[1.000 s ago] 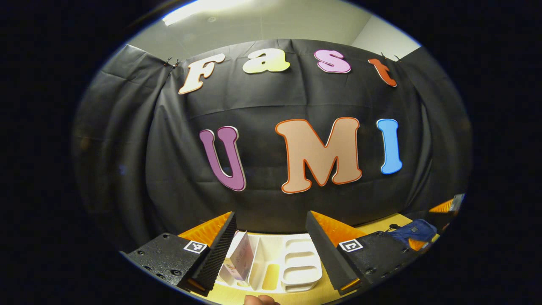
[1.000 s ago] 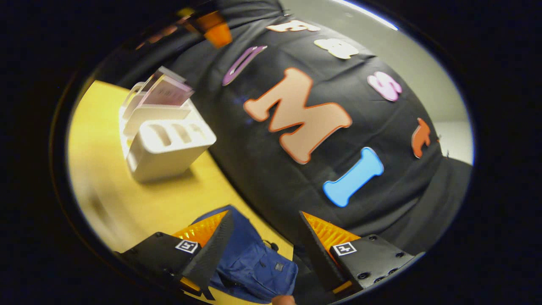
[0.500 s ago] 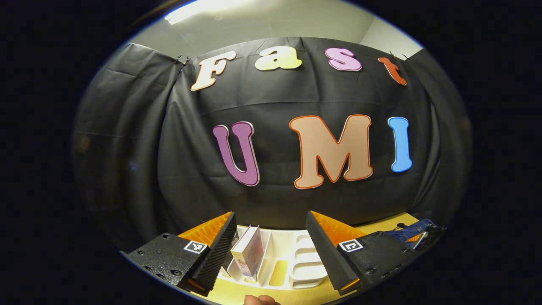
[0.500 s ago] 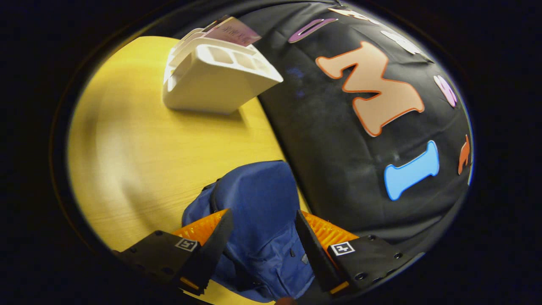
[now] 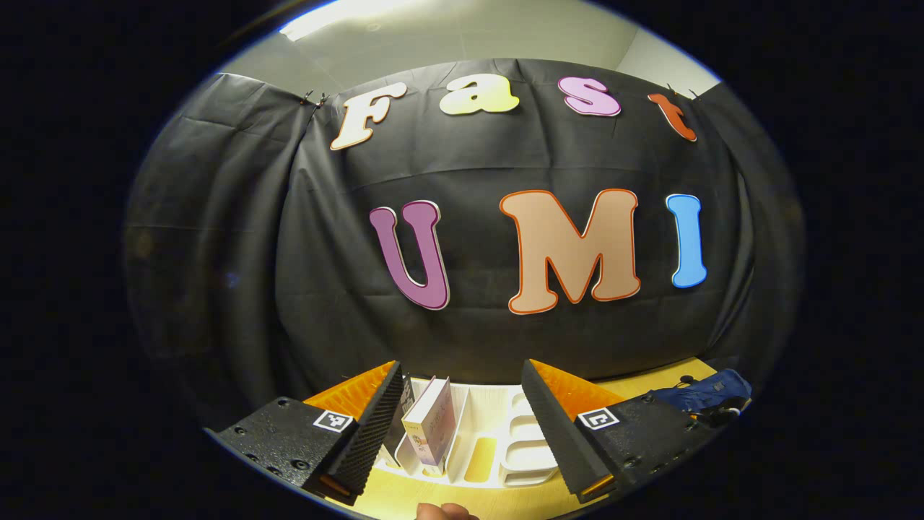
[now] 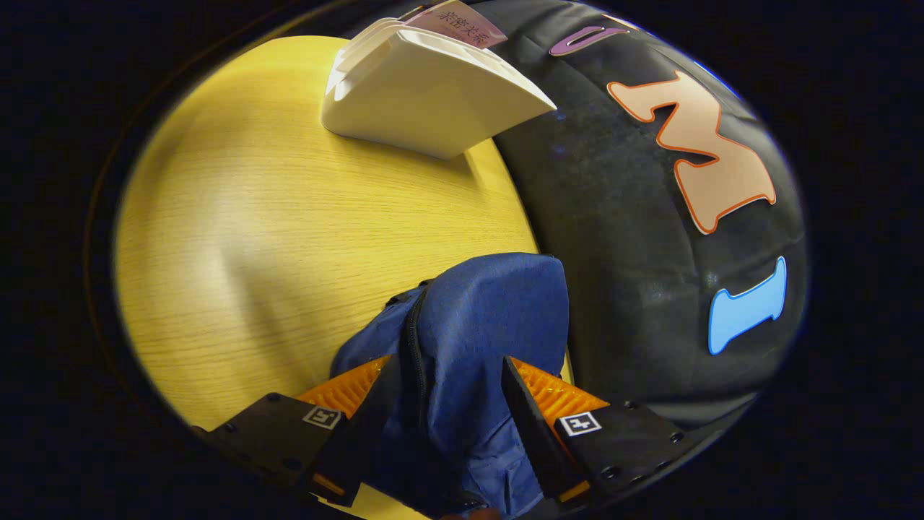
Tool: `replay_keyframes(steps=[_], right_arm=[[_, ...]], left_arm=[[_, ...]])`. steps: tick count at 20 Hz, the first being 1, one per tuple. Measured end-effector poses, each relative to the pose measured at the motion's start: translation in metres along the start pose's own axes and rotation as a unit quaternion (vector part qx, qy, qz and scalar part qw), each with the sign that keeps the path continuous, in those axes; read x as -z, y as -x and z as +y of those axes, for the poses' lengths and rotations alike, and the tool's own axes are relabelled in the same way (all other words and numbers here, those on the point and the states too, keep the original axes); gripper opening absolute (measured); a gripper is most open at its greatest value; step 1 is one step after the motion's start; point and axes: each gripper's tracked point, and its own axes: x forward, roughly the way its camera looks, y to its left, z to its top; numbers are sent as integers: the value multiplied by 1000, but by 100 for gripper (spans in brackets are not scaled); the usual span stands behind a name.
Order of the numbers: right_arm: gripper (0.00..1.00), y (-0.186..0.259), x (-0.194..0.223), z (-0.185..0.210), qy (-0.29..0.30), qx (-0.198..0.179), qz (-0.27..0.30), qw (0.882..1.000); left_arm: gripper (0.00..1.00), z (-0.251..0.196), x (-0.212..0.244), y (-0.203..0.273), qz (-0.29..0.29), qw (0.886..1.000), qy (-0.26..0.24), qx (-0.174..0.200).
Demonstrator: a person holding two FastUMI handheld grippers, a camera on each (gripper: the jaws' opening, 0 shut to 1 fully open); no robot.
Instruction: Open the schoolbag, grab two books from the bookshelf and put them into the schoolbag.
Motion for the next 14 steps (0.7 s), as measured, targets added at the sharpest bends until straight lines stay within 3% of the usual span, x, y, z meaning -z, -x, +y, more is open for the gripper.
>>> replay_keyframes(steps=[5,8,10,12,13,14], right_arm=[[72,-13,8,4,-20,-31,42,998],[37,-18,17,7,-4,-32,88,996],[13,-20,15,5,-36,-28,96,994],[4,-17,17,7,-111,-37,106,987],[8,-16,16,6,-154,-45,104,982],[4,-13,16,3,-182,-54,109,976]], left_arm=[[96,-1,-3,0,-5,1000,-4,2],[96,0,-2,-1,-3,1000,-3,3],[97,-1,-2,-1,-4,1000,-4,4],[97,1,-3,-1,-5,1000,-8,2],[97,1,-5,0,-7,1000,-8,3],[97,1,-5,1,-7,1000,-8,3]])
